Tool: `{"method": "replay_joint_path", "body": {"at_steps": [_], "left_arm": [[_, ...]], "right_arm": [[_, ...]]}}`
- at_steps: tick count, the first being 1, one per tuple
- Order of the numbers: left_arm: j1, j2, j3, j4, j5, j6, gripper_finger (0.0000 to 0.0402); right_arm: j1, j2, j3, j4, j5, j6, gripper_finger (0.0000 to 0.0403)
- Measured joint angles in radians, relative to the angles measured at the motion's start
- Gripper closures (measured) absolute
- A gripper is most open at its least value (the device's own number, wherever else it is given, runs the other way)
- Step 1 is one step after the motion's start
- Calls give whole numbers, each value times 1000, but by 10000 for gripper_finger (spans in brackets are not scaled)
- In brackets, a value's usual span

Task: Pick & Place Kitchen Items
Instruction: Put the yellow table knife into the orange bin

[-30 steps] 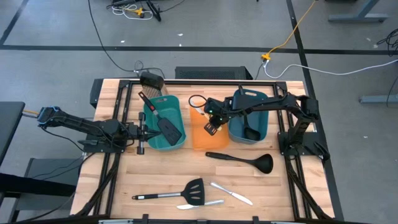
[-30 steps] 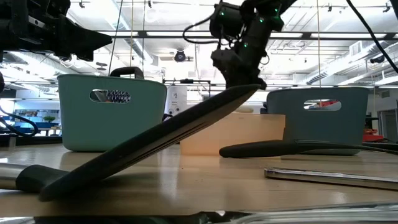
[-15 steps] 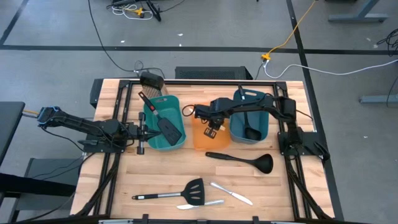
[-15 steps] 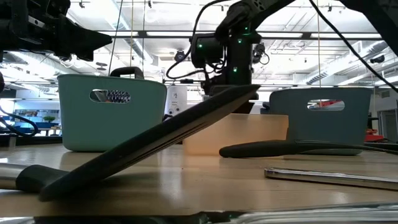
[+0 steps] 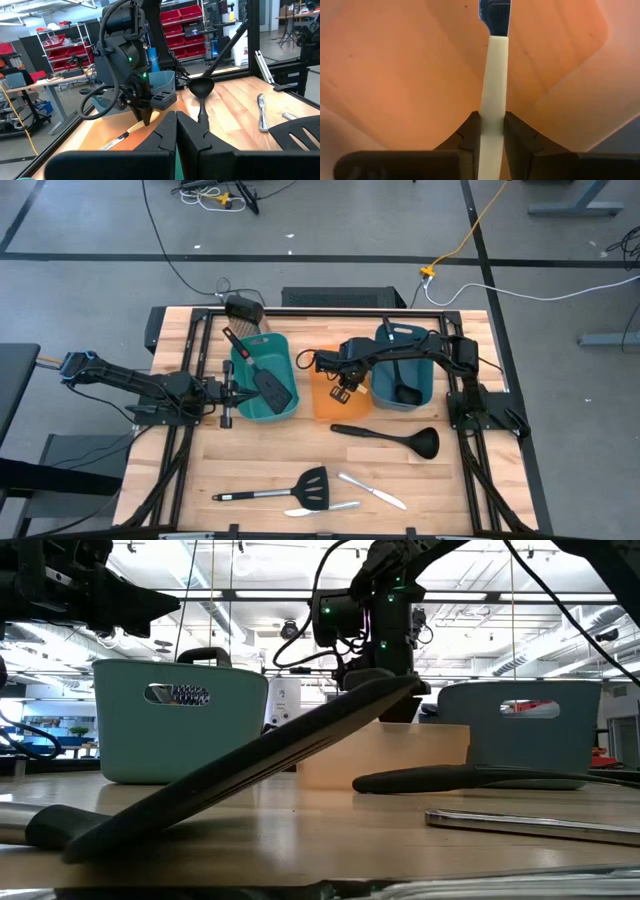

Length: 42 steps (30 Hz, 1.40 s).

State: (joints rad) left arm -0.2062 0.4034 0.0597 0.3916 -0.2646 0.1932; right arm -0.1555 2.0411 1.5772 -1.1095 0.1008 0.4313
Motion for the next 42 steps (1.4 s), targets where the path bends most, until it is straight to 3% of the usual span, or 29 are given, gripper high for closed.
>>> {"method": "replay_joint_path", "body": {"at_steps": [26,36,42], "left_arm": [[0,0,0,5,14,-3,394],[0,0,0,5,18,-4,394],[0,0,0,5,18,-4,394]], "right_arm": [[-11,79,-2,116,-93,-14,334],[-15,82,-3,126,-98,-44,287],[-15,82,-3,114,-98,-49,280]]}}
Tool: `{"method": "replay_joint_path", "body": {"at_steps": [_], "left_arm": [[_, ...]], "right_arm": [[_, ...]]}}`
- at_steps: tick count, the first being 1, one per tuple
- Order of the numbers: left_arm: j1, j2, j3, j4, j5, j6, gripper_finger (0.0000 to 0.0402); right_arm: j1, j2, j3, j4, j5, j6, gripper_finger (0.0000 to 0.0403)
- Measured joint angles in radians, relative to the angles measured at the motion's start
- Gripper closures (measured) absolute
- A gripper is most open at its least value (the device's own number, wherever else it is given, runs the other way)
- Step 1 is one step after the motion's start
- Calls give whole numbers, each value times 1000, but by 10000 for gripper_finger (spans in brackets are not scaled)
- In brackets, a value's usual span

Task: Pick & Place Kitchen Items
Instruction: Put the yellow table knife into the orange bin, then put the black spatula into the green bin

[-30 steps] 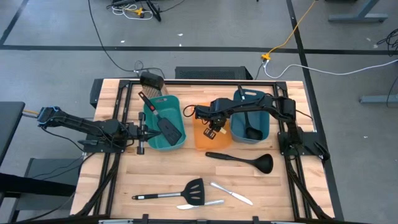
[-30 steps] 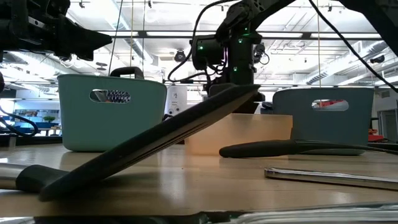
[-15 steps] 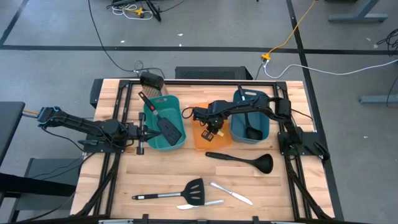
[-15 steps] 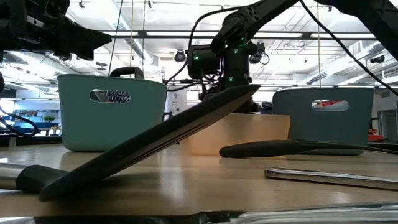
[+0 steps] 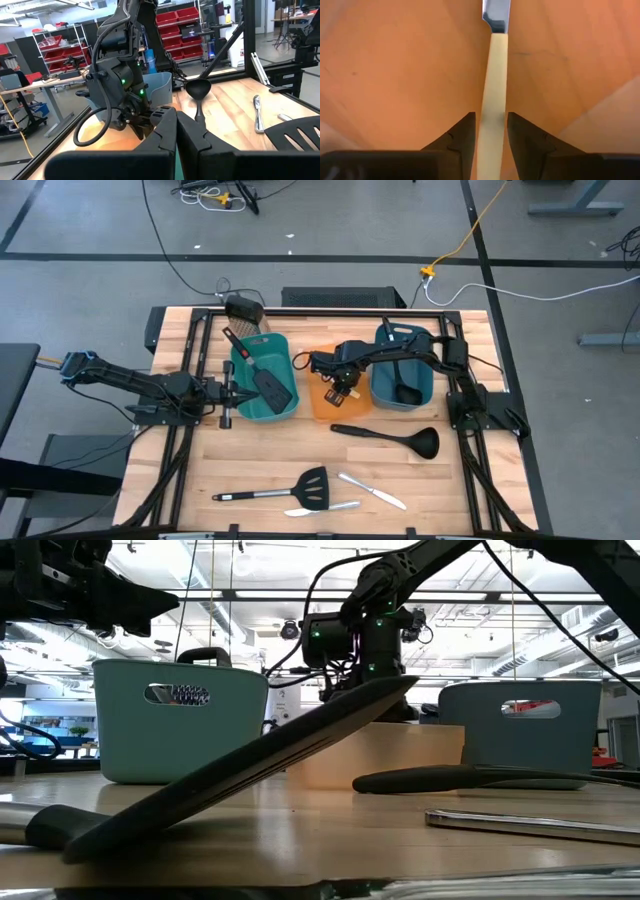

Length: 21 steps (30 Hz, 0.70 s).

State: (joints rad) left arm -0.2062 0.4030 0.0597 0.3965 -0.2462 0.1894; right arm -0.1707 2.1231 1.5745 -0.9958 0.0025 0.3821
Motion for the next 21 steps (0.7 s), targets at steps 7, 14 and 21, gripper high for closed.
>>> {"method": "replay_joint_path", "body": {"at_steps": [7,14,21], "left_arm": [[0,0,0,0,0,0,394],[0,0,0,0,0,0,394],[0,0,0,2,0,0,394]], "right_arm": [[0,-97,0,-32,62,-31,285],[19,-346,0,-22,218,-104,288],[141,-646,-6,251,253,-313,356]]}}
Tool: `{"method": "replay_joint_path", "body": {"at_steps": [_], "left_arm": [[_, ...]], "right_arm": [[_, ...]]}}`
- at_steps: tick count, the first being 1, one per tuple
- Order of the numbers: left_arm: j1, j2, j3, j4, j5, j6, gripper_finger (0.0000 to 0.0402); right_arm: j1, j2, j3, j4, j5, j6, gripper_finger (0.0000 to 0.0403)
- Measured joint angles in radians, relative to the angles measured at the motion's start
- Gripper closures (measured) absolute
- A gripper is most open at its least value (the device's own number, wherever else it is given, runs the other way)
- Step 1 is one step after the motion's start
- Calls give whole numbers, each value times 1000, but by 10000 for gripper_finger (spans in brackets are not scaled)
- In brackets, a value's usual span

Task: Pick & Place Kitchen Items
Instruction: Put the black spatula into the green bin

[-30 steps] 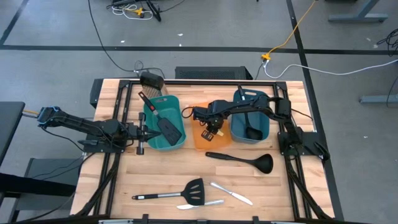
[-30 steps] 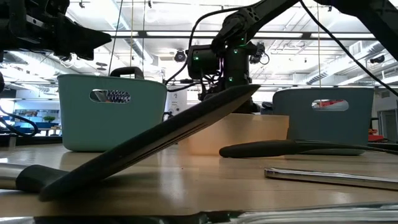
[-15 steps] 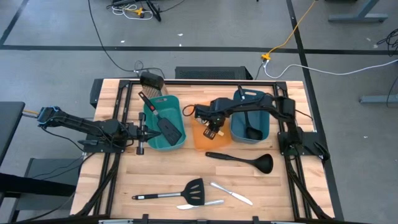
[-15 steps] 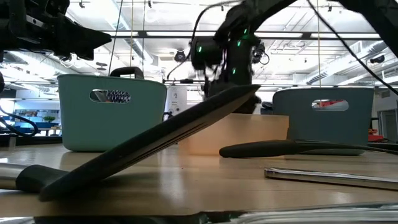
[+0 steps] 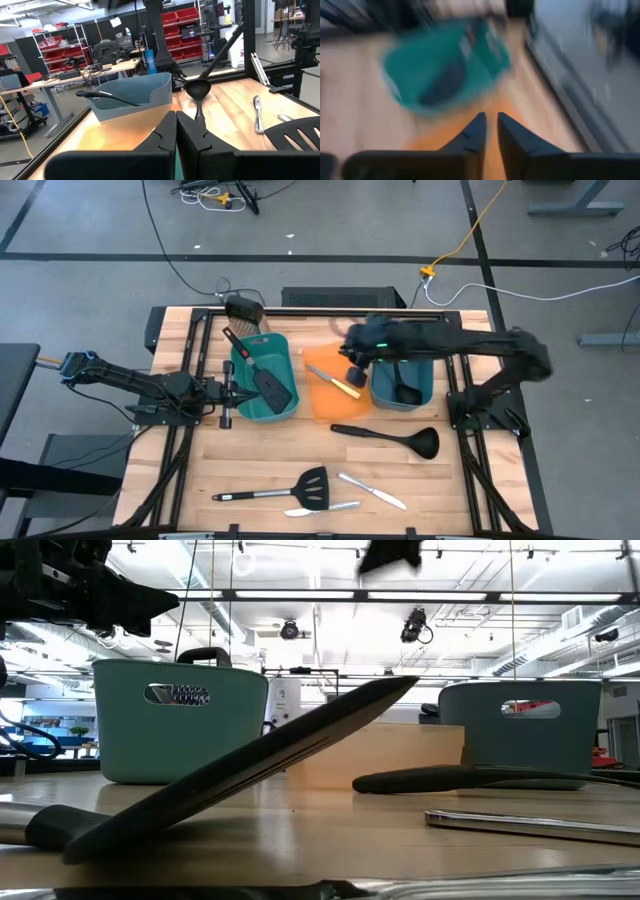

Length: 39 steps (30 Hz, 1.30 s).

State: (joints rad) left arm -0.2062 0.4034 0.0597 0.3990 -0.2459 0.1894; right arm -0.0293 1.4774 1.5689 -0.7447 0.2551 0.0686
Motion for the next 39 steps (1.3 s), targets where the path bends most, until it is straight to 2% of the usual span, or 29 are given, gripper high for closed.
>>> {"method": "replay_joint_path", "body": {"at_steps": [3,6,9,13,22,25,31,34,39], "left_arm": [[0,0,0,9,0,1,394],[0,0,0,14,0,2,394],[0,0,0,15,0,2,394],[0,0,0,15,0,2,394],[0,0,0,15,0,1,394],[0,0,0,15,0,-2,394],[0,0,0,15,0,-2,394],[0,0,0,15,-1,1,394],[0,0,0,15,-1,2,394]], "right_arm": [[61,-124,-69,181,-61,-105,393],[107,-251,-182,330,-108,-138,389],[146,-386,-327,428,-84,-145,390],[194,-558,-563,579,4,-127,396],[252,-836,-1107,1095,-27,-155,398],[248,-931,-1213,1145,-9,-156,398],[226,-1107,-1320,1127,46,-114,398],[220,-1144,-1374,1133,38,-103,398],[220,-1153,-1448,1244,23,-118,398]]}}
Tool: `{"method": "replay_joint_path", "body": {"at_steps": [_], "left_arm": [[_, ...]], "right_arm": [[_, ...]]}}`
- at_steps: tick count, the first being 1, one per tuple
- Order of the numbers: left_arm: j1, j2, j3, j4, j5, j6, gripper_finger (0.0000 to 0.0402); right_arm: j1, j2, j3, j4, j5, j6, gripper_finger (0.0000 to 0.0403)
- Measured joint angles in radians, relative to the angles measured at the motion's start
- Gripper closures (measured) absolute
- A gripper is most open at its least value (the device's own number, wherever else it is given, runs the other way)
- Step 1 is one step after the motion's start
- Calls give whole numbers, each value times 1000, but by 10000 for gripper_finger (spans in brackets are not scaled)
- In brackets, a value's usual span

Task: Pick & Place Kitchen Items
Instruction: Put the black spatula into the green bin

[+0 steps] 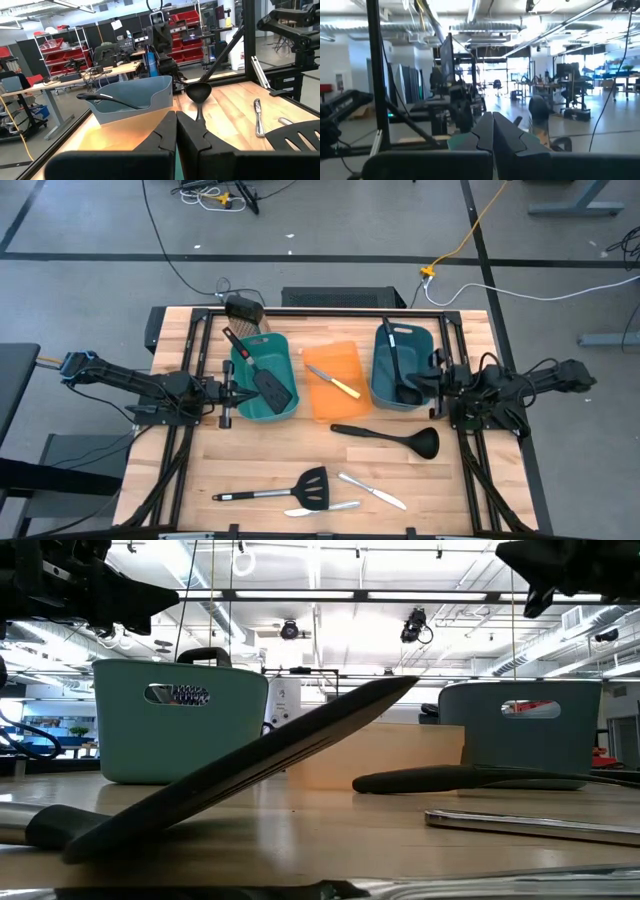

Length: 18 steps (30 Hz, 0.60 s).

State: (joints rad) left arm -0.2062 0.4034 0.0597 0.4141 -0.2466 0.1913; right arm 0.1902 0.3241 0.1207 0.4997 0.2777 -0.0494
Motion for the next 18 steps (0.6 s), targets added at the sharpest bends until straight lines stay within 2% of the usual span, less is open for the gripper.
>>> {"method": "replay_joint_path", "body": {"at_steps": [3,7,13,16,18], "left_arm": [[0,0,0,0,0,0,394],[0,0,0,0,0,1,394],[0,0,3,-1,0,-1,394],[-5,13,61,-5,29,13,397],[-23,40,145,-14,52,43,398]], "right_arm": [[0,1,-40,32,-8,-14,398],[0,0,-103,162,-9,-45,394],[-1,0,-105,128,-8,-40,394],[-2,0,-105,128,-7,-39,393],[-2,0,-105,128,-5,-41,391]]}}
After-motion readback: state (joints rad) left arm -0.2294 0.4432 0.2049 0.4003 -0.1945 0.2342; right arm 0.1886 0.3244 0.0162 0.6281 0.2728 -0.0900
